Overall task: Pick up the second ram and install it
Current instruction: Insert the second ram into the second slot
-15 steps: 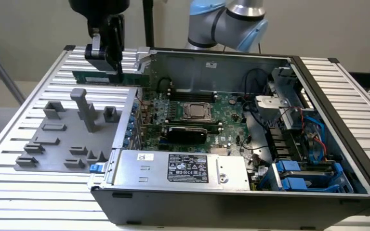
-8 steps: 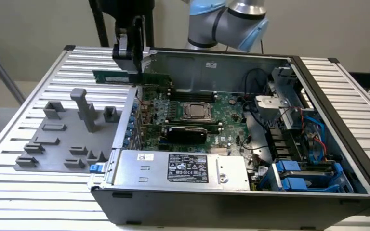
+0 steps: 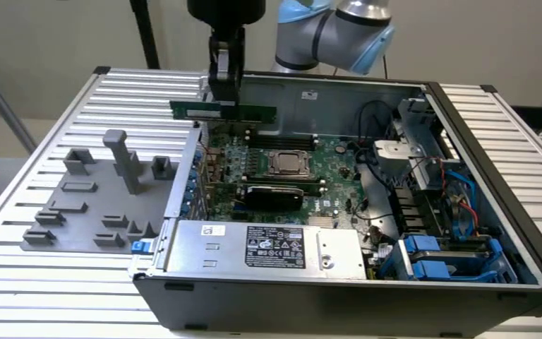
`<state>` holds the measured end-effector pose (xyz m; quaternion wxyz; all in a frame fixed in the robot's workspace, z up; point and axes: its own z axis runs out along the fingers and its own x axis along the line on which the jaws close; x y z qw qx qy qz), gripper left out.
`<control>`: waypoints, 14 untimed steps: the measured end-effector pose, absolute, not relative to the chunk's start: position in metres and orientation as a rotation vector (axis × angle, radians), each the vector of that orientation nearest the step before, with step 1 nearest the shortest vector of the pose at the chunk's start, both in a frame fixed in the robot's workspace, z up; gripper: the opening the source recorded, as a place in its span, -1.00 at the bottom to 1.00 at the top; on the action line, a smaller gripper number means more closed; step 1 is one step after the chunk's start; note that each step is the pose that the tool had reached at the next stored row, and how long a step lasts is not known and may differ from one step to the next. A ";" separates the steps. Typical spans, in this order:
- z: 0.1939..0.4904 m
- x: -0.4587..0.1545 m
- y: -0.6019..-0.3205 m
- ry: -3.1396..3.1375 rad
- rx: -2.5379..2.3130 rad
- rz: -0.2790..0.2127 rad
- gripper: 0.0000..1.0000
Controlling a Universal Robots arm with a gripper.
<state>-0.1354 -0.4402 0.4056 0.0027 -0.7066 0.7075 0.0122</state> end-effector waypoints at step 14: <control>0.382 -0.072 -0.409 2.219 -2.216 0.038 -1.00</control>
